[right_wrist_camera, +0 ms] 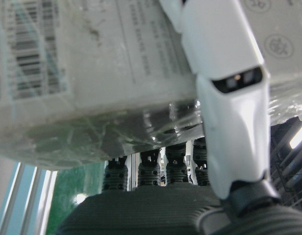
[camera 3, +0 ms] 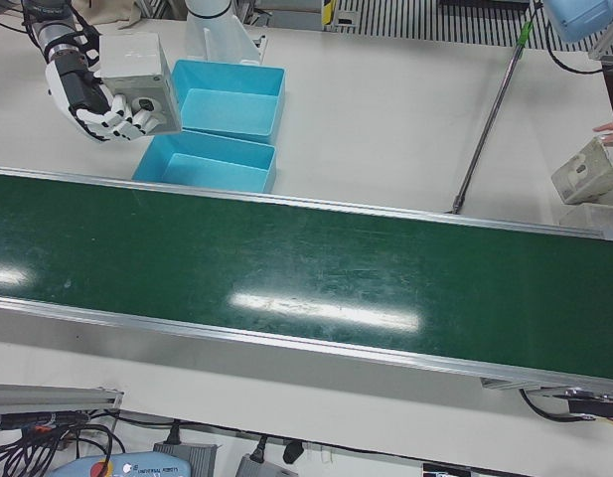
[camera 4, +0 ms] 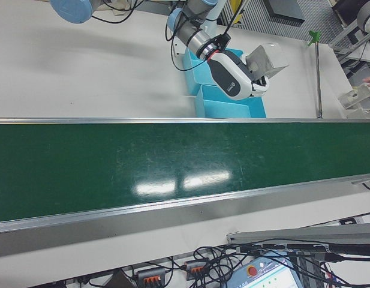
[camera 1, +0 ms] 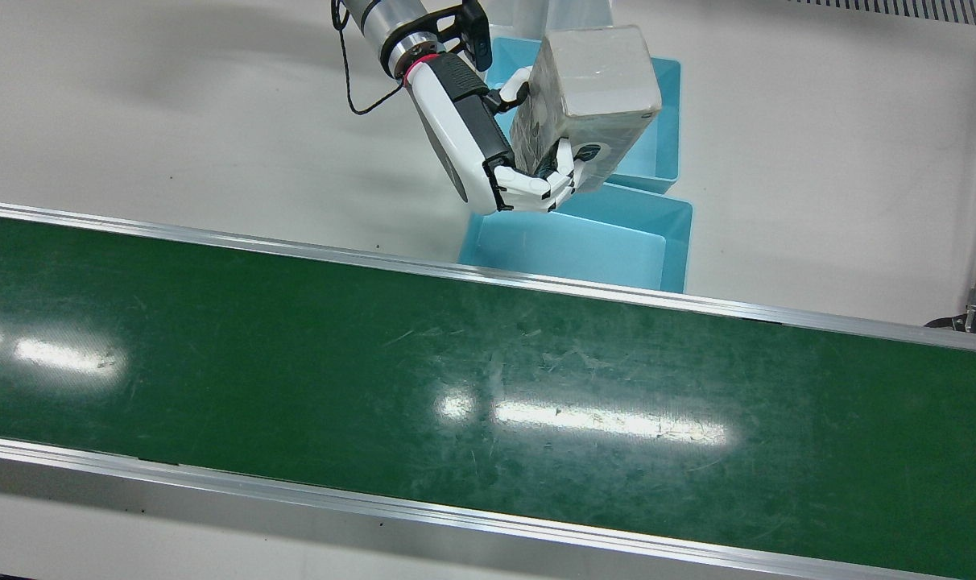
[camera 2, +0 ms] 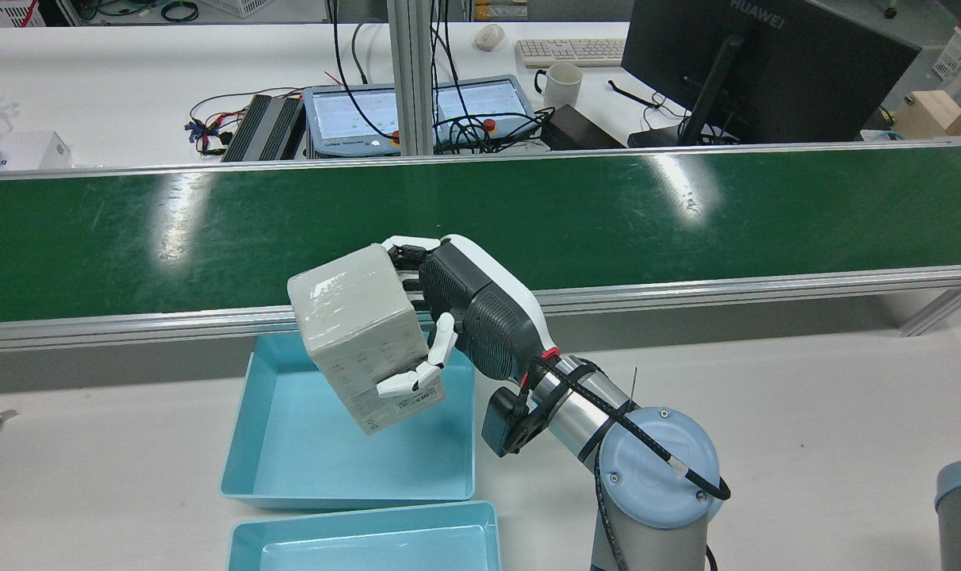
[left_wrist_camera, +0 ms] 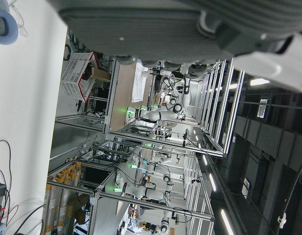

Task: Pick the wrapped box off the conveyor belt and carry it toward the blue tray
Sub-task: 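Lift the held box off the belt and carry it over the blue tray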

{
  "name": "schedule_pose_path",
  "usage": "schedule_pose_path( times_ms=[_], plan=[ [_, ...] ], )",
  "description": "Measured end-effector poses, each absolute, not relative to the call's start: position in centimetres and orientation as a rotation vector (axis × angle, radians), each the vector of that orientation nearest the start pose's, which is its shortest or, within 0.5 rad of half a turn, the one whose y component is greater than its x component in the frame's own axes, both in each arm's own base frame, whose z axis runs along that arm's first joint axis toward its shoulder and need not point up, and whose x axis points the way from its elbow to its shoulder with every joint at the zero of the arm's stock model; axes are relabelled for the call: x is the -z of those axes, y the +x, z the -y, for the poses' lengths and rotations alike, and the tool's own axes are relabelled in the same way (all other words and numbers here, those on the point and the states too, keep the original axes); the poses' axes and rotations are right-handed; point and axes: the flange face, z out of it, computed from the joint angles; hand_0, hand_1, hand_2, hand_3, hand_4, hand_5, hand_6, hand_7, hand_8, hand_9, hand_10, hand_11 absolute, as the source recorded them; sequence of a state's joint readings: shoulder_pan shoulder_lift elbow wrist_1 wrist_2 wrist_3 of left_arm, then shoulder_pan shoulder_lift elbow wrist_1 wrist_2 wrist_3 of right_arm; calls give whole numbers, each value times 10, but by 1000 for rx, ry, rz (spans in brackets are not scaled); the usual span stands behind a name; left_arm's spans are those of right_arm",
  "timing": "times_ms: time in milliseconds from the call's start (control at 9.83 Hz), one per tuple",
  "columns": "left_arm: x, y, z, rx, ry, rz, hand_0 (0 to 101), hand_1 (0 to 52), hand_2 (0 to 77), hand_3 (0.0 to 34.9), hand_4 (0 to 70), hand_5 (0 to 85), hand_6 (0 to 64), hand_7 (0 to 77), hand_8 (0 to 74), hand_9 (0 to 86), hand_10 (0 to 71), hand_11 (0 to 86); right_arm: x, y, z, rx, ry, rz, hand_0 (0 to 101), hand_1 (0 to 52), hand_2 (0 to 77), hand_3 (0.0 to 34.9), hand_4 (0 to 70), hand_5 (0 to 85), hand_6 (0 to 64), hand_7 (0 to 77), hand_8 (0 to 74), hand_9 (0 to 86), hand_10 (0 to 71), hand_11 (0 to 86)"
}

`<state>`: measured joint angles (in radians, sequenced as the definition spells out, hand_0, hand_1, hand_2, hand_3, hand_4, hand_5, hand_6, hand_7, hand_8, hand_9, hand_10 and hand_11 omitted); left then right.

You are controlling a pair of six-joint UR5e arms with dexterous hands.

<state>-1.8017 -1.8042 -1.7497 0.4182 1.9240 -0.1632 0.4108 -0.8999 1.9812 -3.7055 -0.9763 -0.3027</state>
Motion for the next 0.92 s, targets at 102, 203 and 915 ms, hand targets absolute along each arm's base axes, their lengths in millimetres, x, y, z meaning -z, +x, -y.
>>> schedule_pose_path(
  times_ms=[102, 203, 915],
  plan=[
    [-519, -222, 513, 2249, -321, -2214, 0, 0, 11, 0, 0, 11, 5, 5, 11, 5, 5, 5, -207, -448, 399, 1842, 707, -2801, 555, 5, 344, 6, 398, 584, 415, 616, 605, 382, 605, 305],
    [-519, -222, 513, 2249, -321, -2214, 0, 0, 5, 0, 0, 11, 5, 5, 11, 5, 0, 5, -219, -447, 399, 1870, 690, -2804, 555, 5, 344, 6, 398, 584, 415, 616, 605, 387, 605, 311],
    [-519, -222, 513, 2249, -321, -2214, 0, 0, 11, 0, 0, 11, 5, 5, 11, 5, 5, 5, -228, -444, 397, 1869, 759, -2765, 430, 5, 289, 9, 0, 300, 235, 529, 605, 387, 131, 131]
  ],
)
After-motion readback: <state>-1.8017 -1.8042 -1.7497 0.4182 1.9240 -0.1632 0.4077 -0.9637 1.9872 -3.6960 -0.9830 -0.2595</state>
